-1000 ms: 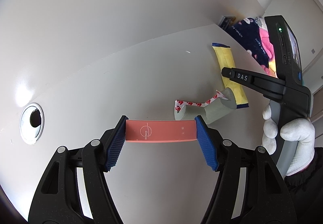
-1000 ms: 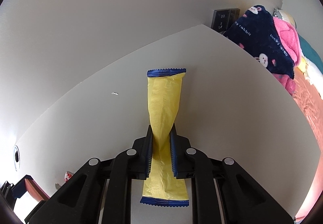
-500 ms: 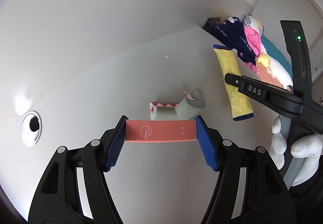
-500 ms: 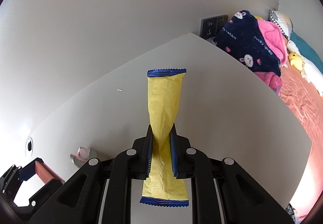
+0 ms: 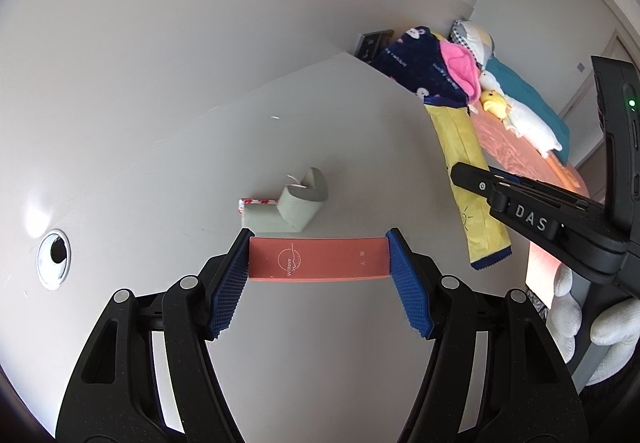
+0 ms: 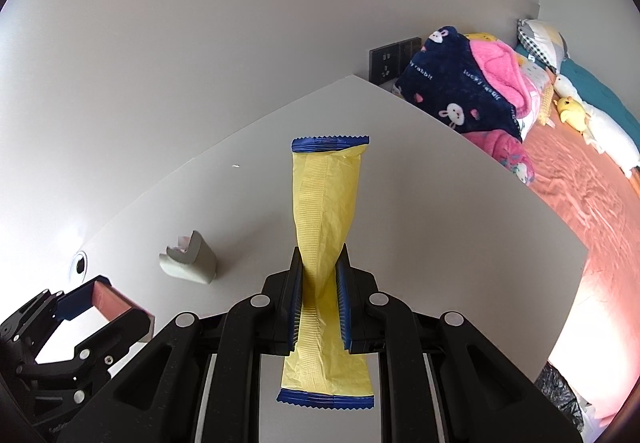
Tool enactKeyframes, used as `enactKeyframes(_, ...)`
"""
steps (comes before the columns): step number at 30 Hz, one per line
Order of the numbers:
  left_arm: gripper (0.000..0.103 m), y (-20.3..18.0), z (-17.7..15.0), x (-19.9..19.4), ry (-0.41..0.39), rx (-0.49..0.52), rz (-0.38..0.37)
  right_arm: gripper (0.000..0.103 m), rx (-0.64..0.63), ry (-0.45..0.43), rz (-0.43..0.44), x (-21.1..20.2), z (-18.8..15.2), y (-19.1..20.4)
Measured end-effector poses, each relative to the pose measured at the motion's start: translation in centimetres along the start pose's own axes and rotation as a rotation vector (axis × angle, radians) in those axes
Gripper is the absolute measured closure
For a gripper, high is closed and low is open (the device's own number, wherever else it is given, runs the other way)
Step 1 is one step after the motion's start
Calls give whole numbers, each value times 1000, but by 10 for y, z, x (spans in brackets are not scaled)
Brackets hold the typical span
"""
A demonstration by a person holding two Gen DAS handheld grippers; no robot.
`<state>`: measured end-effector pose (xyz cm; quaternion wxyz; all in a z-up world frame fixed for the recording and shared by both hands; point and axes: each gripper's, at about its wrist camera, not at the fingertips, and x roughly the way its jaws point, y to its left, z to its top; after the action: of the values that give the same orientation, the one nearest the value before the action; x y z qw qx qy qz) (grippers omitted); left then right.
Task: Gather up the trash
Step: 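Lift the pink box with the left tool while the right tool lifts the yellow wrapper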
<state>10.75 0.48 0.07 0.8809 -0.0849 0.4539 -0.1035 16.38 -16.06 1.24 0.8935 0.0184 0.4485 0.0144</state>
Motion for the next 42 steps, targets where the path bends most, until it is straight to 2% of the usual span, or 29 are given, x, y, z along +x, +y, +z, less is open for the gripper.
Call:
enactKeyframes(19,38,-69,-21,-19,5,114,-76,87,58,-15,6,-71,-60,-38)
enactKeyframes(42,38,-153,-27,-14,27,267,-174,86,173,-39,-76,-117,-107,-107)
